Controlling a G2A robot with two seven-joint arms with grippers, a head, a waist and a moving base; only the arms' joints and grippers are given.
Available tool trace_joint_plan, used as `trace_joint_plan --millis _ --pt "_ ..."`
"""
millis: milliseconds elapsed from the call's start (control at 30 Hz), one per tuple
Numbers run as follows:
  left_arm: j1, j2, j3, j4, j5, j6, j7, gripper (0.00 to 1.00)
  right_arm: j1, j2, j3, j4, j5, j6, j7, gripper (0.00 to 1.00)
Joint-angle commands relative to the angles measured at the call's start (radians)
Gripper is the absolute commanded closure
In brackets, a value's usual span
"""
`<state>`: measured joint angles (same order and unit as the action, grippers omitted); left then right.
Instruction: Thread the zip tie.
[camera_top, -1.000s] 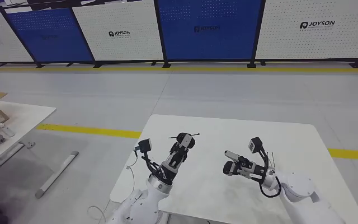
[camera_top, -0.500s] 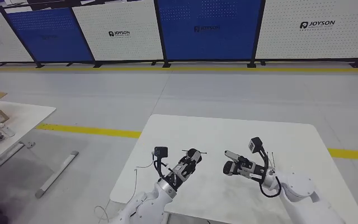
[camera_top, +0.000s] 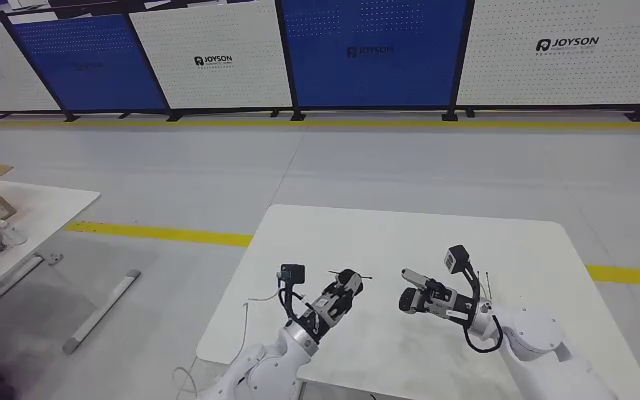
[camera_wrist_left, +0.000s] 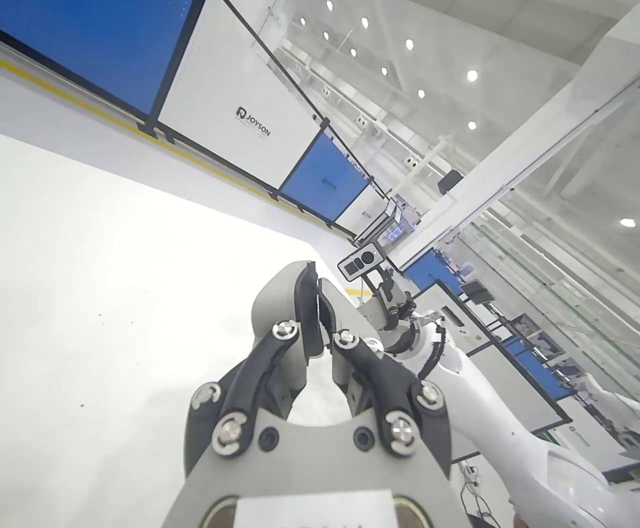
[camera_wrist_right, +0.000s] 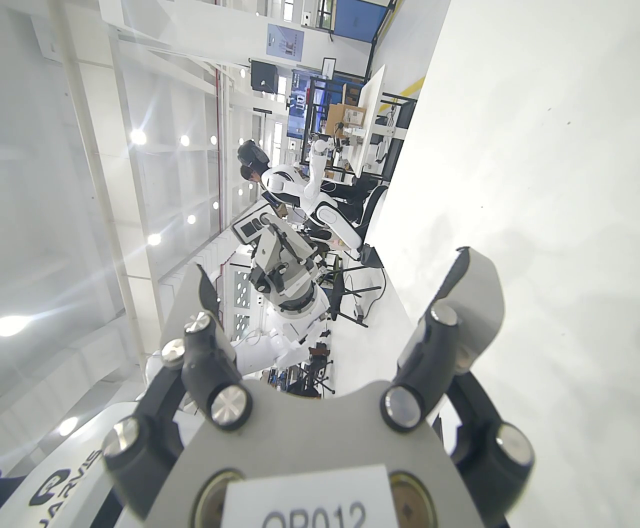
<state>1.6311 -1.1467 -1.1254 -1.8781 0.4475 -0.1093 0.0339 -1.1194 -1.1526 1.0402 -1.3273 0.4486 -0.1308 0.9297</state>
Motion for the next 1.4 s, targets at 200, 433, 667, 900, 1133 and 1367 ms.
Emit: trace_joint_plan --millis 200,433,667,900,1133,1367 --pt "0.003 0.009 0.006 0.019 0.148 0.024 -0.085 1.0 0.0 0.0 0.0 0.0 0.0 0.0 0.0 0.0" --pt "0.003 0.009 0.006 0.019 0.148 0.024 -0.085 1.0 0.0 0.0 0.0 0.0 0.0 0.0 0.0 0.0" --pt "0.003 0.009 0.006 0.019 0.148 0.024 -0.085 1.0 0.0 0.0 0.0 0.0 0.0 0.0 0.0 0.0" --pt "0.011 0.004 -0.004 -0.025 0.073 0.0 -0.017 1.0 0.0 0.0 0.0 0.0 0.0 0.0 0.0 0.0" --pt "0.063 0.004 -0.064 -0.103 -0.076 -0.126 0.078 1.0 0.0 0.0 0.0 0.0 0.0 0.0 0.0 0.0" --pt "0.084 0.005 -0.085 -0.116 -0.124 -0.182 0.099 1.0 0.0 0.0 0.0 0.0 0.0 0.0 0.0 0.0"
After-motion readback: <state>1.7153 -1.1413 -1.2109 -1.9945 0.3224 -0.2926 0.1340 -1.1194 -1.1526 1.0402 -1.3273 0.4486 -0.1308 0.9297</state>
